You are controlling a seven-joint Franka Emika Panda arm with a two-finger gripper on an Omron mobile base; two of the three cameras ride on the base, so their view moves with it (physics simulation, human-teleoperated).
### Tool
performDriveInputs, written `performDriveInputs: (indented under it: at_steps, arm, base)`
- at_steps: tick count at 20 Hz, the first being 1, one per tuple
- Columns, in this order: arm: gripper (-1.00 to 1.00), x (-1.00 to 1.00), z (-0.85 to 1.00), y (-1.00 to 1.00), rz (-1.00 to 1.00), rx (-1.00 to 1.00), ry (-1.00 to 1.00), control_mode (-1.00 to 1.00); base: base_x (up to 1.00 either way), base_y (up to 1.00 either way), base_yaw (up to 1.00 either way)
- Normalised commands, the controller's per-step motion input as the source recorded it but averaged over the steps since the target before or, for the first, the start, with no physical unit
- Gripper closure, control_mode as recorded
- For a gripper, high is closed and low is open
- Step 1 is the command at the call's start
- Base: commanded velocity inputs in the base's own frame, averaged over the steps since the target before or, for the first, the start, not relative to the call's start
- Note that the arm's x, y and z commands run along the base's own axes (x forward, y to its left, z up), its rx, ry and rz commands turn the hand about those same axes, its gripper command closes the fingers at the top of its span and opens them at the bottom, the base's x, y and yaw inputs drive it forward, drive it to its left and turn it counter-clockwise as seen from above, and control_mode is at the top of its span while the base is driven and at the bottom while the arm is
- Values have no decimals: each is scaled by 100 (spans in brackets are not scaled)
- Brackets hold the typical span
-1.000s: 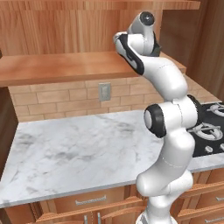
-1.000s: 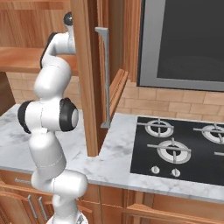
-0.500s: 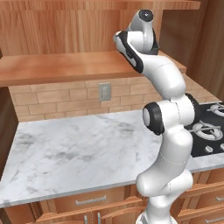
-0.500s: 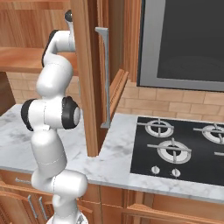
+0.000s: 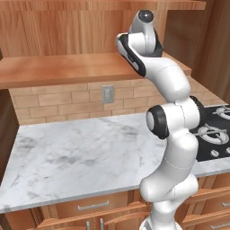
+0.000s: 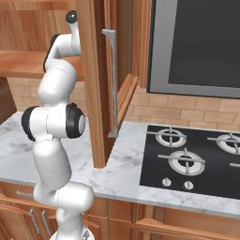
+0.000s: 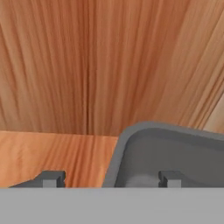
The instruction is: Retrieve the tupperware and aluminum foil from the cabinet and place them on the dining counter near the plate with avocado and cucumber to prepare for storing leftovers.
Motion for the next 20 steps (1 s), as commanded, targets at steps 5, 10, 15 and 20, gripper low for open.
performDriveInputs:
  at_steps: [5, 10, 15, 20]
  arm:
    - [100, 0, -20, 1, -1, 0, 0, -100]
    - [100, -9, -7, 1, 0, 0, 6, -100]
    - [100, -75, -14, 28, 1, 0, 0, -100]
    - [100, -100, 0, 45, 12, -4, 0, -100]
  base:
    - [0, 0, 0]
    - [0, 0, 0]
    - [0, 0, 0]
    - [0, 0, 0]
